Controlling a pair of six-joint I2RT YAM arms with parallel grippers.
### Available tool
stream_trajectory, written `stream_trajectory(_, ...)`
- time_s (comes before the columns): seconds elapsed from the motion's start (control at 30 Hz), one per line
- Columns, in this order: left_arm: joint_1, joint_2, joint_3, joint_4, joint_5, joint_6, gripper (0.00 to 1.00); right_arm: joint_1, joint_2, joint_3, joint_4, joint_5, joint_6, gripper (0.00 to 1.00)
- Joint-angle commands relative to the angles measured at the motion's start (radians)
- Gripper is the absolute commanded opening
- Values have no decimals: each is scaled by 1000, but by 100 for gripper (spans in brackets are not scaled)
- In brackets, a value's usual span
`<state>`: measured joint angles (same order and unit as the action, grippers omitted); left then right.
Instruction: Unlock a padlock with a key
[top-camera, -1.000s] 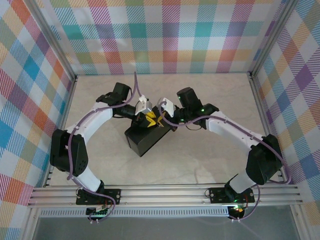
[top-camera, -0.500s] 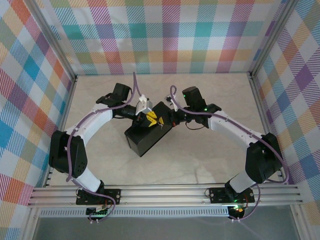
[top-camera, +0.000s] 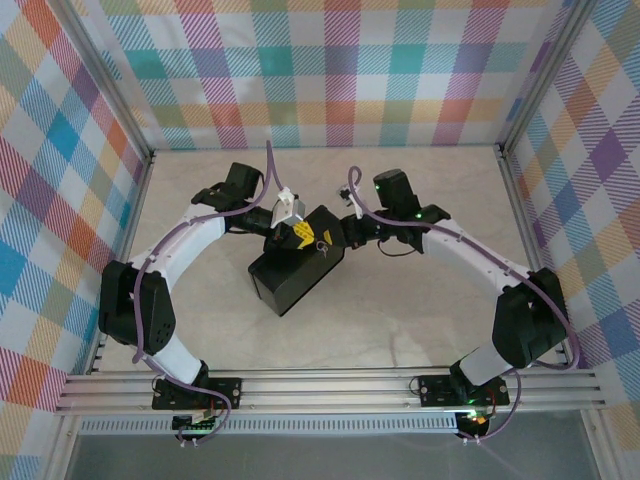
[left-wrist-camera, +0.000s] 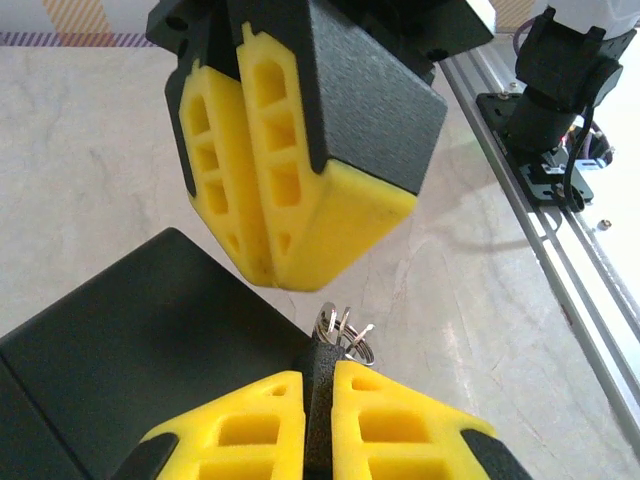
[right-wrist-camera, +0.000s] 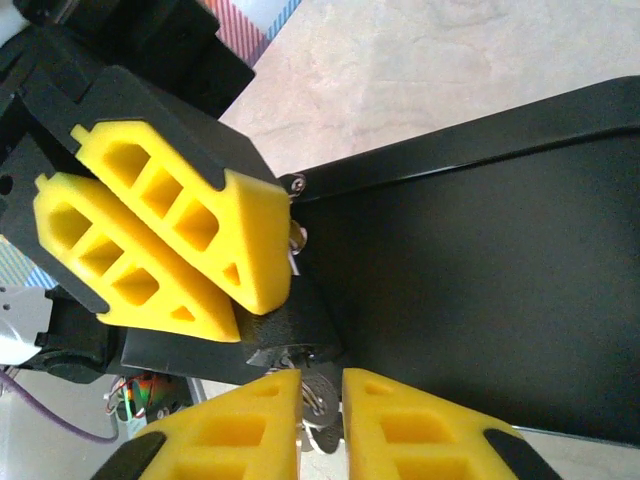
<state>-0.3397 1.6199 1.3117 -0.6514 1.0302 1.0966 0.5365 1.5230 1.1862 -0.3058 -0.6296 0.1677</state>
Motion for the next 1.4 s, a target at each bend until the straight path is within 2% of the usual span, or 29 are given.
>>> stream_trajectory(0.0, -2, 0, -39, -14, -84, -30, 11, -9, -29, 39, -10, -14, -32, 20)
stream_trajectory(0.2, -1, -64, -51, 115, -91, -124, 17, -10, -37, 41, -9, -43, -63, 30)
stream_trajectory(0.43, 27, -80, -18, 85, -72, -150, 21, -4, -55, 17, 65, -32, -97, 41)
stream_trajectory(0.67, 46, -126, -70, 127, -94, -195, 23, 22, -23, 23, 106, -8, -176, 47)
stream_trajectory(0.77, 79, -152, -98, 164, -59, -234, 23, 46, -14, 22, 117, 20, -252, 49)
stream_trajectory(1.0, 103, -171, -109, 143, -63, -234, 22, 69, 51, 54, 120, 56, -361, 51)
stream_trajectory(1.2, 111, -179, -118, 181, -137, -298, 22, 80, 35, 18, 137, 32, -403, 53)
stream_trajectory(1.27, 111, -190, -131, 224, -184, -366, 22, 86, 4, 2, 144, 9, -419, 54)
stream_trajectory(1.37, 118, -190, -137, 302, -328, -522, 23, 101, -37, -32, 154, -11, -463, 57)
